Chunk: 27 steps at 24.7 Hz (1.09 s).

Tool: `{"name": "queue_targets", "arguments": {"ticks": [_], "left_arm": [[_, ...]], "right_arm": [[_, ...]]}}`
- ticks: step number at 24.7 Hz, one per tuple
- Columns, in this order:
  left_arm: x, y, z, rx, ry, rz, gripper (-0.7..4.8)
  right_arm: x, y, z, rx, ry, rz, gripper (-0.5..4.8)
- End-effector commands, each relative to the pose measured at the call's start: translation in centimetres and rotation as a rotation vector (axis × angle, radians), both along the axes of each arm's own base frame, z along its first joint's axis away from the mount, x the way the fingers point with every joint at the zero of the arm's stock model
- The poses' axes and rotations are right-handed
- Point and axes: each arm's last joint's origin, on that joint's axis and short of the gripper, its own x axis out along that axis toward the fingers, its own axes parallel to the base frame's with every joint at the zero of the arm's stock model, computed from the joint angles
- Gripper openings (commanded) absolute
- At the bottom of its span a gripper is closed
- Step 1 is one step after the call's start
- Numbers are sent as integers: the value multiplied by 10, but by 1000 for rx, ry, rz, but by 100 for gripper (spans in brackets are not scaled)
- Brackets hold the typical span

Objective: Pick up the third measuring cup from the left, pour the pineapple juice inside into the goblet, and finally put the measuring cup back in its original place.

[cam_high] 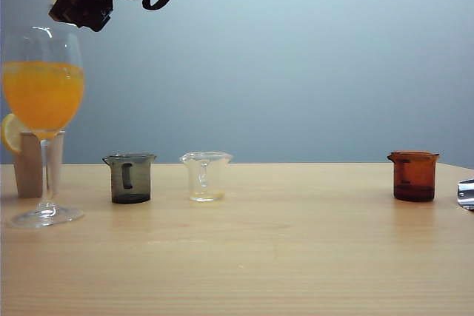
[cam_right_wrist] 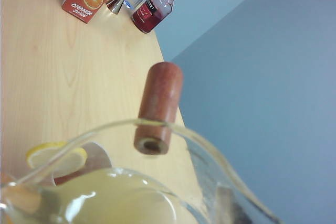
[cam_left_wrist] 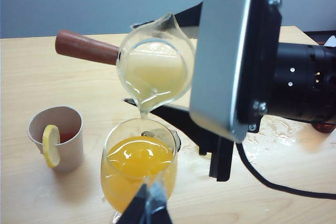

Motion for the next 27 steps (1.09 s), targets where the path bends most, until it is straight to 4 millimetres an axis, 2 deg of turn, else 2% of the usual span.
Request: {"name": "queue_targets", "arguments": {"ticks": [1, 27], "left_arm": [[0, 0, 2, -2, -10, -1, -5], [0, 0, 2, -4, -8, -8, -5]], "right_arm": [[-2, 0, 8, 18, -58, 6, 21], [-4, 2, 8, -37, -148, 18, 21]]}}
